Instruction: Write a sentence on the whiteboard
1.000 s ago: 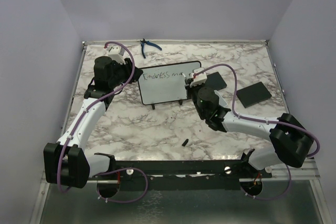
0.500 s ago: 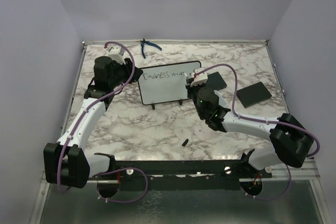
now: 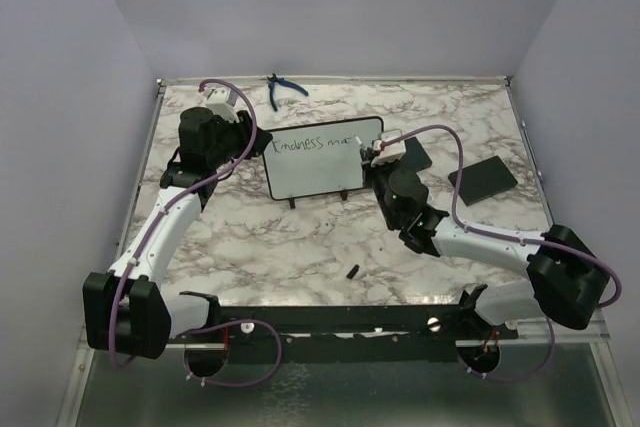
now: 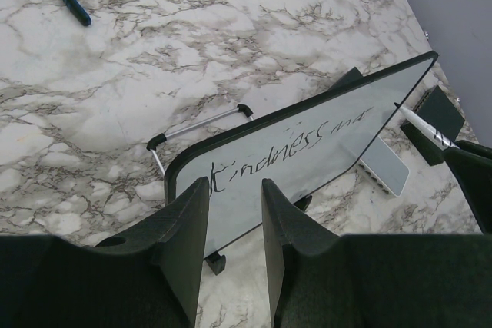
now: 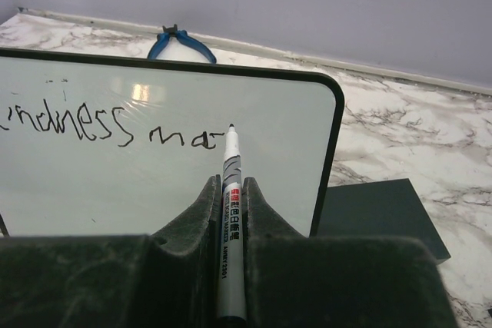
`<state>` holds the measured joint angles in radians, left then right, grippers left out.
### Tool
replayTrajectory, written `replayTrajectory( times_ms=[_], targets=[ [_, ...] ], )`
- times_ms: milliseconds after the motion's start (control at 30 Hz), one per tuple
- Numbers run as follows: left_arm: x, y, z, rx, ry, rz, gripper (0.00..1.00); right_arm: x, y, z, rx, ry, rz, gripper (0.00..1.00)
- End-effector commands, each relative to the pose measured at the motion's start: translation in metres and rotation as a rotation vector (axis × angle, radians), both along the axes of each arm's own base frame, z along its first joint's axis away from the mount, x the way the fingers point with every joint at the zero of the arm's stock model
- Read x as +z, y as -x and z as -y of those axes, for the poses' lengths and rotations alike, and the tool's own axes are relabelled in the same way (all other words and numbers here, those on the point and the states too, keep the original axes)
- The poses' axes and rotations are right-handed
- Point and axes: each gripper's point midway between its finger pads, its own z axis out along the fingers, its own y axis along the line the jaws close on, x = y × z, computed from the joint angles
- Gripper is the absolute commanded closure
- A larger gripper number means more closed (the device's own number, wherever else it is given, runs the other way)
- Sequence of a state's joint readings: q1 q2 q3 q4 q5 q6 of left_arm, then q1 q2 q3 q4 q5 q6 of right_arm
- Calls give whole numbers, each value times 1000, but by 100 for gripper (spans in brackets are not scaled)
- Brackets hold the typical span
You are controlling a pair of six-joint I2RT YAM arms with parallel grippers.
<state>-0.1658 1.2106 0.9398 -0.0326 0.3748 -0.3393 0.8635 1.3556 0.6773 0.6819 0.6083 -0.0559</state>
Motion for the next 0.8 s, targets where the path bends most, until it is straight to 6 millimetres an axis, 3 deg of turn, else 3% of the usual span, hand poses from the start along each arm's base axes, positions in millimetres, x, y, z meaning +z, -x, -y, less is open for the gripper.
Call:
replayTrajectory(
  times_ms=[0, 767],
  targets=[
    [8, 6, 2, -17, 0, 31, 65, 9, 0, -4, 29, -10, 32, 100],
    [8, 6, 2, -18, 0, 31, 65, 13, -13, -18, 34, 21, 48, 100]
  ],
)
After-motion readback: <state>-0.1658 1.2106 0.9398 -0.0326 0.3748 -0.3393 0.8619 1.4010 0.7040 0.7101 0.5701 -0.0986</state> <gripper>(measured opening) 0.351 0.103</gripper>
